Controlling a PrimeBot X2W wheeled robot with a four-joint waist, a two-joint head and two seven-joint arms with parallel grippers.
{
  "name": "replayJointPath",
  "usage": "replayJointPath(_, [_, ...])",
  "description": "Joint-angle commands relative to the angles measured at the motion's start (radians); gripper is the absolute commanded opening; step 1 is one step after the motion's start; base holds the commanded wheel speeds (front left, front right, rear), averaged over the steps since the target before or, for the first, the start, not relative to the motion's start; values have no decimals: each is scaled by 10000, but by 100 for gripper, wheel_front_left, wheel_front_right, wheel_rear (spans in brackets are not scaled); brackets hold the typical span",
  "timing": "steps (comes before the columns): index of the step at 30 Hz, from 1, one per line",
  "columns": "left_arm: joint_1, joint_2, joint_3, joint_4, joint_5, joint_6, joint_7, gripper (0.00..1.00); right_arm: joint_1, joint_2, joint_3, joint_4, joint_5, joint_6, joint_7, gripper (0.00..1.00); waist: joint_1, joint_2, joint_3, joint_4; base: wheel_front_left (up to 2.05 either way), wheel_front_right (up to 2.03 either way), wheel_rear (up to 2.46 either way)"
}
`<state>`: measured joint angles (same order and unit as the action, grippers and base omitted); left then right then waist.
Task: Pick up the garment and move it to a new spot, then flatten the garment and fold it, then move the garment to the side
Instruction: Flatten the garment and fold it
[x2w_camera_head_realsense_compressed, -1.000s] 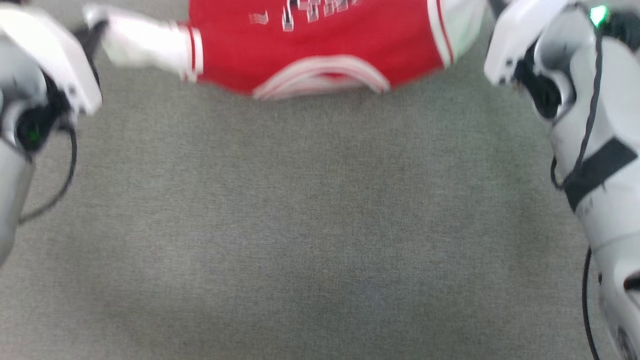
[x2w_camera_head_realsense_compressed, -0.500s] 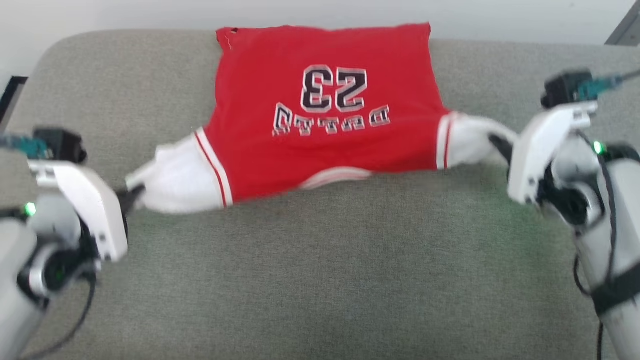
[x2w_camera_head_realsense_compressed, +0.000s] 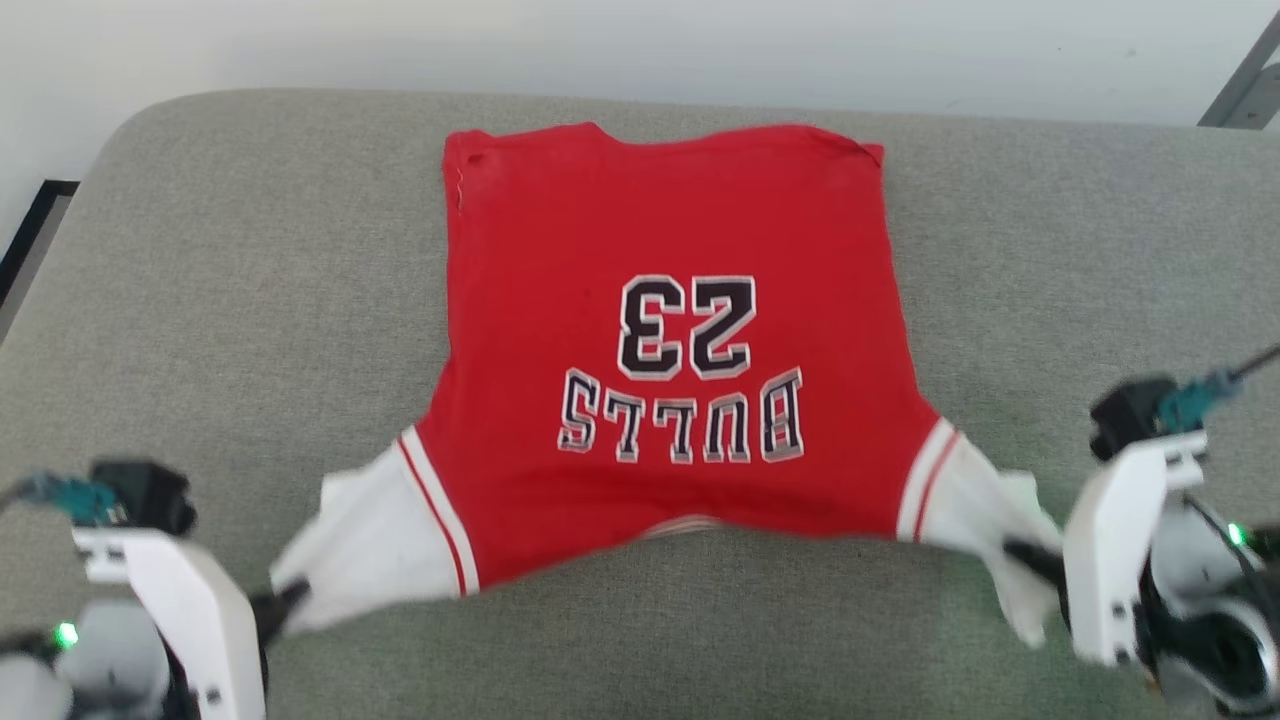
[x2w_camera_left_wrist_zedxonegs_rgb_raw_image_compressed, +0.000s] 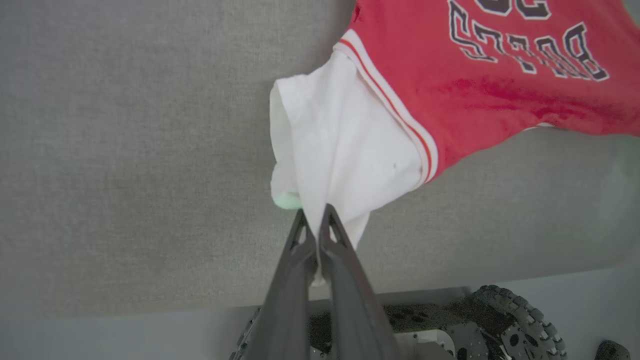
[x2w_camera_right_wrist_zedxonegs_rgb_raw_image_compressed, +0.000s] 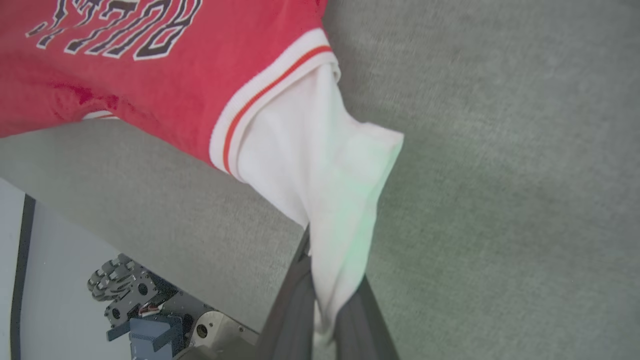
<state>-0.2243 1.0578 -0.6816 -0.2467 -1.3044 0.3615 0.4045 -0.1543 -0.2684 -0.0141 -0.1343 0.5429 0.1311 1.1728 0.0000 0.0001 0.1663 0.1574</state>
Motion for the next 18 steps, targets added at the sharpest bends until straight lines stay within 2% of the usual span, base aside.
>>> replayJointPath(1, [351,72,-32,-233,-93,163,-101,0,410,94,-143,-359,-67,-6,354,0,0,-1,13,8,0,0,0])
replayJointPath(5, [1192,233,-191,-708,-353,597,-258,0,1469,426,-584,-1457,-170,-6,1120,0,0,-1,99,57,0,0,0])
replayJointPath(8, [1474,169,-272,-760,-437,653,-340,0,1873,617,-741,-1722,-326,-6,1231,0,0,-1,155,104,0,0,0])
replayJointPath(10, [1651,58,-333,-618,-437,616,-456,0,2128,767,-769,-1766,-471,-6,1147,0,0,-1,218,134,0,0,0])
replayJointPath(15, [1565,-447,-468,12,-396,145,-654,0,2156,881,-492,-1234,-672,-5,295,0,0,-1,375,174,0,0,0])
replayJointPath(17, [1431,-639,-480,299,-371,-55,-707,0,2041,705,-321,-1031,-814,-5,-28,36,0,-1,444,154,0,0,0])
replayJointPath(18, [1395,-692,-499,401,-345,-155,-721,0,1990,643,-192,-1013,-794,-5,-143,36,0,-1,471,146,0,0,0])
